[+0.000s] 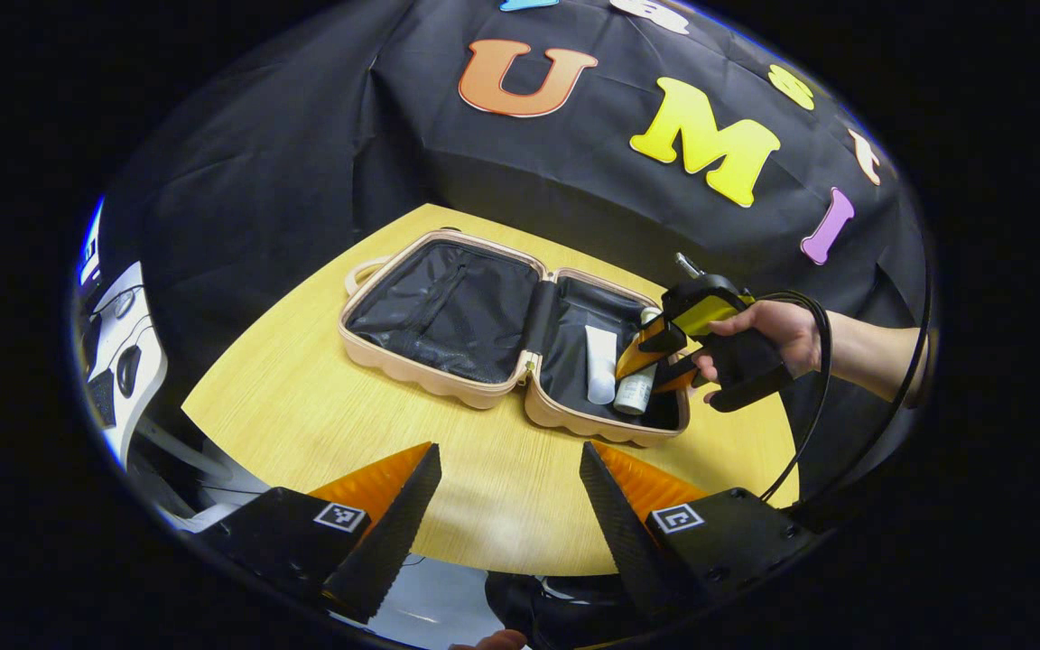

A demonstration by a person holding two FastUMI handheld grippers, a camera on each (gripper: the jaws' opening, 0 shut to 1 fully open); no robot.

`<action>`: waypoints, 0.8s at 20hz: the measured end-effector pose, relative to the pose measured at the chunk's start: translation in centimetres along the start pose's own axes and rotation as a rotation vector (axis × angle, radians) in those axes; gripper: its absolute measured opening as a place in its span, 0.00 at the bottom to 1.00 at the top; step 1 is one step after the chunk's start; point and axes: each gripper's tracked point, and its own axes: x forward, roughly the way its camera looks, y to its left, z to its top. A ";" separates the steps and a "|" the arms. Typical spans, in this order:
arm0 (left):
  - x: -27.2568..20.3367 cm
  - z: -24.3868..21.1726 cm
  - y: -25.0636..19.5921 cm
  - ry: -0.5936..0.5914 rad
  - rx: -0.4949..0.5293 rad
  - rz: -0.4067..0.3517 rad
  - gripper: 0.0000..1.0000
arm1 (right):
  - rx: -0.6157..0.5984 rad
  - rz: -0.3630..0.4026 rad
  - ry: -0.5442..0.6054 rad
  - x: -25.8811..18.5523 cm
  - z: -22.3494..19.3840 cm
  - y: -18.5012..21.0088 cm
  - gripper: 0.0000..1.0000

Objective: First open the suitcase, pack the skin care products into it, and then close the suitcase.

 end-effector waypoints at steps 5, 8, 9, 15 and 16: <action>-0.2 0.9 1.5 -0.035 -0.055 0.007 0.99 | -0.027 0.007 -0.028 -2.1 -0.9 0.6 0.61; 0.0 3.1 4.2 -0.127 -0.108 0.007 0.99 | -0.158 0.034 -0.093 -6.0 -1.8 0.7 0.69; 0.3 4.2 5.3 -0.166 -0.126 -0.003 0.99 | -0.212 0.046 -0.142 -7.5 -1.8 0.7 0.70; 3.6 9.3 9.4 -0.276 -0.318 -0.230 0.99 | -0.474 0.239 -0.603 -21.0 0.0 3.5 0.75; 4.3 10.2 10.8 -0.294 -0.364 -0.244 0.98 | -0.519 0.254 -0.662 -23.0 -0.1 3.5 0.75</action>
